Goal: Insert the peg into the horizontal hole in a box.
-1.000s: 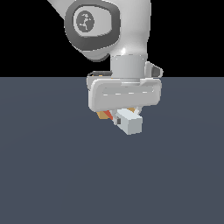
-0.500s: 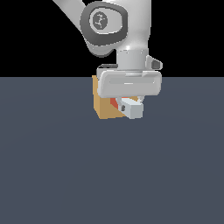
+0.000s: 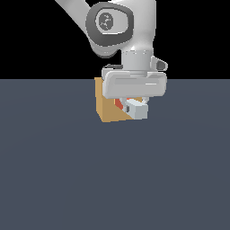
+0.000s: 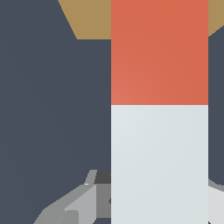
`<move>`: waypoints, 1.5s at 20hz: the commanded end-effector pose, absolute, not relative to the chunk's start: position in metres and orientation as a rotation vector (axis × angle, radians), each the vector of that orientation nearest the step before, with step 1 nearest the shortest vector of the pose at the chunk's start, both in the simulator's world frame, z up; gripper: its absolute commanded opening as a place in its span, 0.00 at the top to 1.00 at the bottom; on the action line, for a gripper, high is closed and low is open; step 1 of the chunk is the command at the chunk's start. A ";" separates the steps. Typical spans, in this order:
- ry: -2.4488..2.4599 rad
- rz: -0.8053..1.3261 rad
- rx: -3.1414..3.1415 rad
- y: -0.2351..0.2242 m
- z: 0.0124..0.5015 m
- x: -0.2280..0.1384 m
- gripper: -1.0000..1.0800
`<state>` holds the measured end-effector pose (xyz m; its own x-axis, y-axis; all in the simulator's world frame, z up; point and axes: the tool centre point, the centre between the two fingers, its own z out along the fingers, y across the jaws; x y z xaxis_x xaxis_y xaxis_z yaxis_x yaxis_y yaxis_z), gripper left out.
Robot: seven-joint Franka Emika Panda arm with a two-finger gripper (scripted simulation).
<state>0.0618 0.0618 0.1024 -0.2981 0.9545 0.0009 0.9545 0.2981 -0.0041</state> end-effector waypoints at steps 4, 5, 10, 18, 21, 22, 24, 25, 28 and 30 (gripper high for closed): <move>-2.531 -0.004 -1.863 0.062 0.106 0.065 1.00; -2.531 -0.004 -1.863 0.062 0.106 0.065 1.00; -2.529 0.001 -1.861 0.066 0.104 0.062 1.00; -2.530 -0.001 -1.862 0.114 0.105 0.046 1.00; -2.531 -0.003 -1.862 0.138 0.106 0.039 1.00; -2.531 -0.003 -1.862 0.144 0.106 0.037 1.00; -2.531 -0.003 -1.863 0.154 0.106 0.034 1.00; -2.531 -0.003 -1.863 0.158 0.106 0.033 1.00; -2.531 -0.004 -1.863 0.164 0.107 0.032 1.00; -2.531 -0.004 -1.863 0.165 0.107 0.033 1.00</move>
